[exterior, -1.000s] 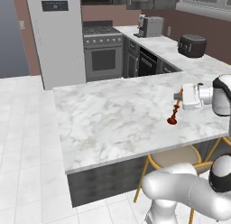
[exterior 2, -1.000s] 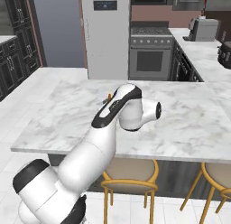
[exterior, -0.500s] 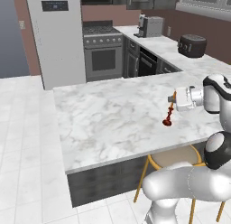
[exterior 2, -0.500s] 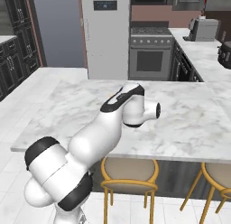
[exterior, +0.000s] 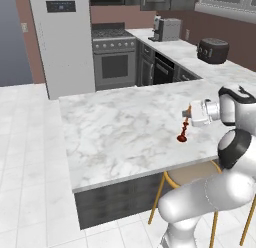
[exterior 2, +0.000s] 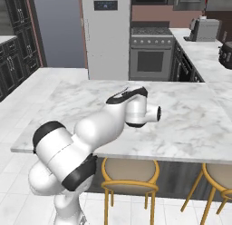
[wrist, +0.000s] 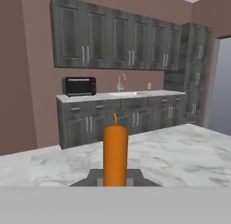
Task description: Get the candle and the liquor from the cabinet and move them to the dining counter.
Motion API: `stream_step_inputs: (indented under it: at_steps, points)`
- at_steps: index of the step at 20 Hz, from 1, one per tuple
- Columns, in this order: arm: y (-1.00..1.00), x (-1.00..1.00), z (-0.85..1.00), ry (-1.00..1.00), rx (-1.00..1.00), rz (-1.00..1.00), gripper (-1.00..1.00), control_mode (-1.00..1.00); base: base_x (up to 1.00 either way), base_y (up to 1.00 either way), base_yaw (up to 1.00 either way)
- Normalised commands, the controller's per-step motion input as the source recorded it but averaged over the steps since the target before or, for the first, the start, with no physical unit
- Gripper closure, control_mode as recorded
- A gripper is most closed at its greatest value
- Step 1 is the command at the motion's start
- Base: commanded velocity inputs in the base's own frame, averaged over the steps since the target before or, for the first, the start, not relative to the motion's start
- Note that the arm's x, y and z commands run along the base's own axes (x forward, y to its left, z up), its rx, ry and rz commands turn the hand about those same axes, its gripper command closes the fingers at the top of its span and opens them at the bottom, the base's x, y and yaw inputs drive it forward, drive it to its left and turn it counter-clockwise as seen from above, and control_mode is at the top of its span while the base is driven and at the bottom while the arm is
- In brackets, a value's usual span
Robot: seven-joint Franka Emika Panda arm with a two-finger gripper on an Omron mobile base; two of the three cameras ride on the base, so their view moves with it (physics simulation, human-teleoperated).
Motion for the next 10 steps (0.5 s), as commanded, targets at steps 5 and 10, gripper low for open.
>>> stream_step_inputs:
  at_steps: [5,10]
  points:
    - [0.00,0.23,-0.27,0.00,0.00,0.02,1.00,-1.00,0.00,0.00,0.00]
    - [0.00,0.23,-0.26,0.00,0.00,0.02,1.00,-1.00,0.00,0.00,0.00]
